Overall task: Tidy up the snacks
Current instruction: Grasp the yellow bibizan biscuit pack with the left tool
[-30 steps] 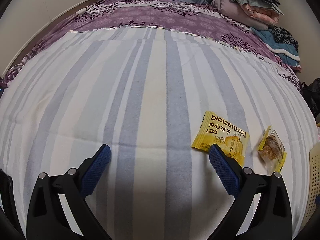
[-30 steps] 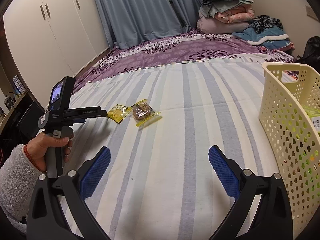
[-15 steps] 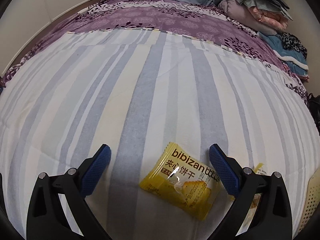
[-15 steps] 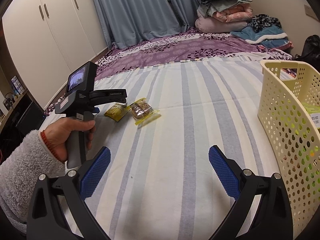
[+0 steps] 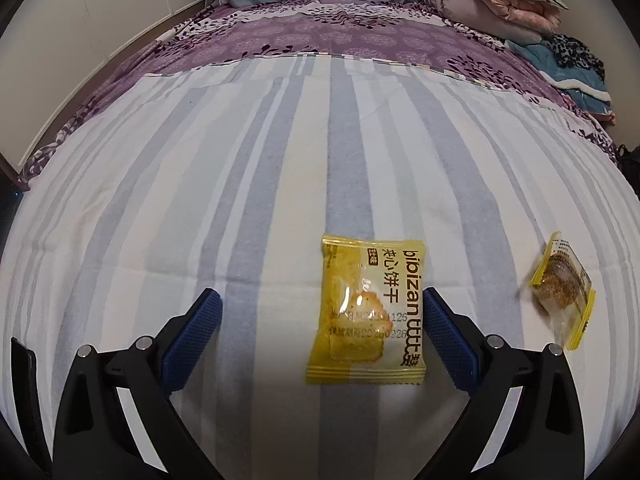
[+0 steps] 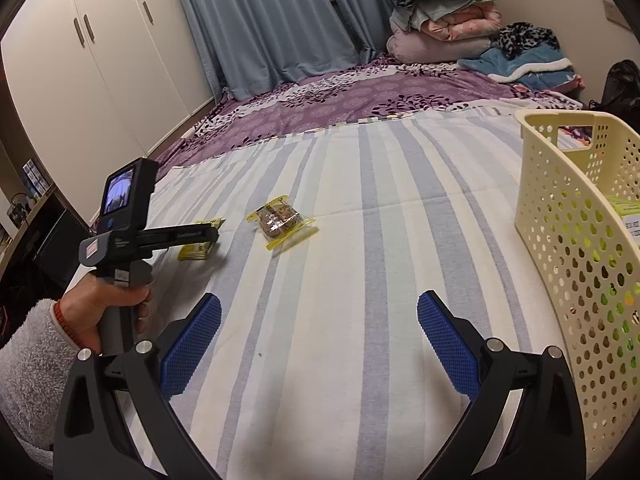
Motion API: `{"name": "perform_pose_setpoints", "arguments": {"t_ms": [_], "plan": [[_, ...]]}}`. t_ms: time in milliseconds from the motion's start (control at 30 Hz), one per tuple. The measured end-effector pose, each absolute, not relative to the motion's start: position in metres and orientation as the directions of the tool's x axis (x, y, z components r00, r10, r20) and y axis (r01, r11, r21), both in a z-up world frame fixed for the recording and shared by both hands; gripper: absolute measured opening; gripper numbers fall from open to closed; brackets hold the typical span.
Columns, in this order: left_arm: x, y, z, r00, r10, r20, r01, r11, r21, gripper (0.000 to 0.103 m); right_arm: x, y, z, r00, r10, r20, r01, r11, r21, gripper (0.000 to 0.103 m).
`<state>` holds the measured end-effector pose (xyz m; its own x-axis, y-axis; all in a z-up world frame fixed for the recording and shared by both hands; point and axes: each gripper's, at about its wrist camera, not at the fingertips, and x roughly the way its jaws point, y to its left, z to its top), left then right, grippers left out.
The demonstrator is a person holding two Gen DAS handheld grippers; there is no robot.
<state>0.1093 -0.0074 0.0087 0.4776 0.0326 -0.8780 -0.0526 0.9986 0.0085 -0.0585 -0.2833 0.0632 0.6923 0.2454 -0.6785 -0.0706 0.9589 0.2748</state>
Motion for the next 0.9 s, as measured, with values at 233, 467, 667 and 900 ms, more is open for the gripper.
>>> {"name": "perform_pose_setpoints", "arguments": {"t_ms": [233, 467, 667, 900], "plan": [[0.103, -0.003, 0.007, 0.511, 0.0, -0.859, -0.018, 1.0, -0.011, 0.096, -0.058, -0.274, 0.064, 0.686, 0.248, -0.684, -0.091, 0.962, 0.258, 0.098], [0.1, -0.003, 0.015, 0.543, -0.062, -0.838, 0.056, 0.998, -0.038, 0.047, -0.046, -0.269, 0.06, 0.675, 0.241, -0.697, -0.101, 0.966, 0.236, 0.098], [0.093, 0.013, 0.025, 0.559, -0.108, -0.822, 0.057, 0.994, -0.092, 0.047, -0.017, -0.254, 0.055, 0.667, 0.23, -0.709, -0.15, 0.973, 0.174, 0.098], [0.082, 0.026, 0.048, 0.594, -0.141, -0.792, 0.074, 0.99, -0.121, 0.047, 0.037, -0.235, 0.048, 0.652, 0.23, -0.723, -0.197, 0.972, 0.132, 0.098]]}}
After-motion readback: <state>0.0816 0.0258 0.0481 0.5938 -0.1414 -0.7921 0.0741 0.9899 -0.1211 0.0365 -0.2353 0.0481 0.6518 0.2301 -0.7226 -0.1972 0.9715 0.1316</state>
